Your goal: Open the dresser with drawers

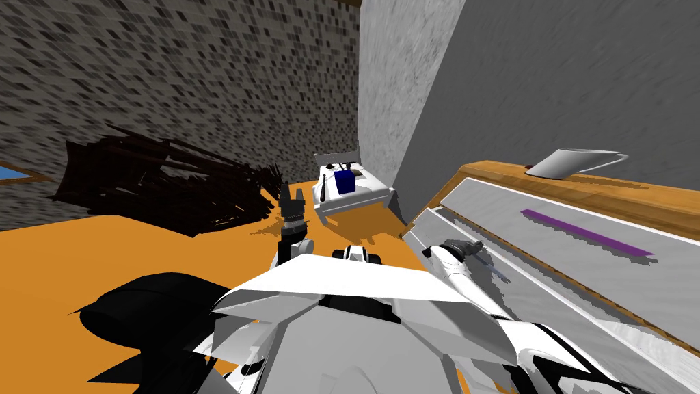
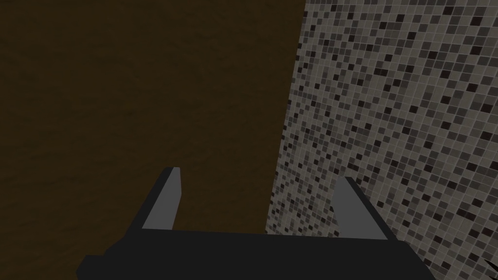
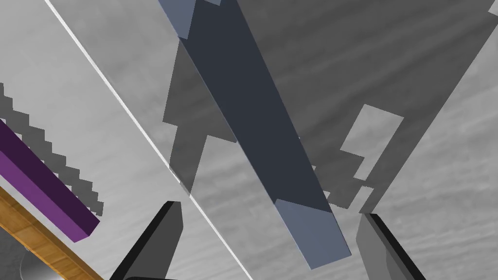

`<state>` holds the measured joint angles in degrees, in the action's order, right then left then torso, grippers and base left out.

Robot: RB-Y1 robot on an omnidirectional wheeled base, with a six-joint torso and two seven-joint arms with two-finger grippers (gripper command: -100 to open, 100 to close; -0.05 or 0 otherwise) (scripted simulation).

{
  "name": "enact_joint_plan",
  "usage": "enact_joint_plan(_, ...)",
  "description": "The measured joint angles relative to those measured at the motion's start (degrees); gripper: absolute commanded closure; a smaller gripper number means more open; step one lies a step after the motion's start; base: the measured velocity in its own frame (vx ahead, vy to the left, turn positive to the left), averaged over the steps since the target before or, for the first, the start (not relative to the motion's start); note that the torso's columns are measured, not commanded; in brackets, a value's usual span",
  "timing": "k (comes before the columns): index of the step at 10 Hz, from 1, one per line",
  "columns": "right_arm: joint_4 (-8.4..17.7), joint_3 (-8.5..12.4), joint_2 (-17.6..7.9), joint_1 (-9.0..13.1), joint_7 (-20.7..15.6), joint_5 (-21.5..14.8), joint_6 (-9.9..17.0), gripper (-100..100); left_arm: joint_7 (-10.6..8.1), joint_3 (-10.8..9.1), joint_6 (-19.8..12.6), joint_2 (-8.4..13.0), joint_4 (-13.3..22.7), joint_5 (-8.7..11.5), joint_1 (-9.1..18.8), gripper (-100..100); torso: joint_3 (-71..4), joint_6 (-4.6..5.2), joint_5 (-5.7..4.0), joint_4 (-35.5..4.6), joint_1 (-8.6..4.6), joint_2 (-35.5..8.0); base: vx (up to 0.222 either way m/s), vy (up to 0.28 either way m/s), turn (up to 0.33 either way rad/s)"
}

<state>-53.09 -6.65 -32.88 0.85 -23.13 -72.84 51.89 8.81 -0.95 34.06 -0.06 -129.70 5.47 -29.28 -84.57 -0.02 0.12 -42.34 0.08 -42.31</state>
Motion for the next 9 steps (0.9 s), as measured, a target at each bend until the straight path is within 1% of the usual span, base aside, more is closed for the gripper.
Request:
enact_joint_plan(1, 0.28, 0.37, -1.10, 0.64, -0.41, 0.75, -1.09, -100, 0.00, 0.00, 0.00, 0.00, 0.00, 0.00, 0.00, 0, 0.00, 0.02, -0.07, 0.03, -0.08, 0.01, -0.030, 0.079, -0.025)
enact_joint_plan(2, -0.51, 0.83, -1.81, 0.65, -1.67, 1.92, -1.98, -100, 0.00, -0.01, 0.00, 0.01, 0.00, 0.00, 0.00, 0, 0.00, 0.02, 0.12, -0.09, 0.06, -0.06, -0.029, 0.071, -0.029)
enact_joint_plan(3, 0.40, 0.96, -2.59, 1.59, -2.09, 2.42, -2.94, -100, 0.00, -0.01, 0.00, 0.01, 0.00, 0.00, 0.00, 0, 0.05, 0.00, 0.25, -0.15, 0.23, -0.15, -0.010, 0.026, -0.006)
enact_joint_plan(4, 0.61, 0.94, -2.60, 1.65, -2.08, 2.48, -3.21, 0, 0.00, -0.01, 0.00, 0.01, 0.00, 0.00, 0.00, 0, 0.06, 0.02, 0.18, -0.12, 0.20, -0.15, 0.000, 0.000, 0.000)
enact_joint_plan(9, 0.76, 0.77, -2.25, 1.42, -2.11, 2.59, -3.43, 0, 0.00, -0.01, 0.00, 0.01, 0.00, 0.00, -0.01, 0, 0.02, 0.03, -0.01, -0.01, 0.03, -0.05, 0.000, 0.000, 0.000)
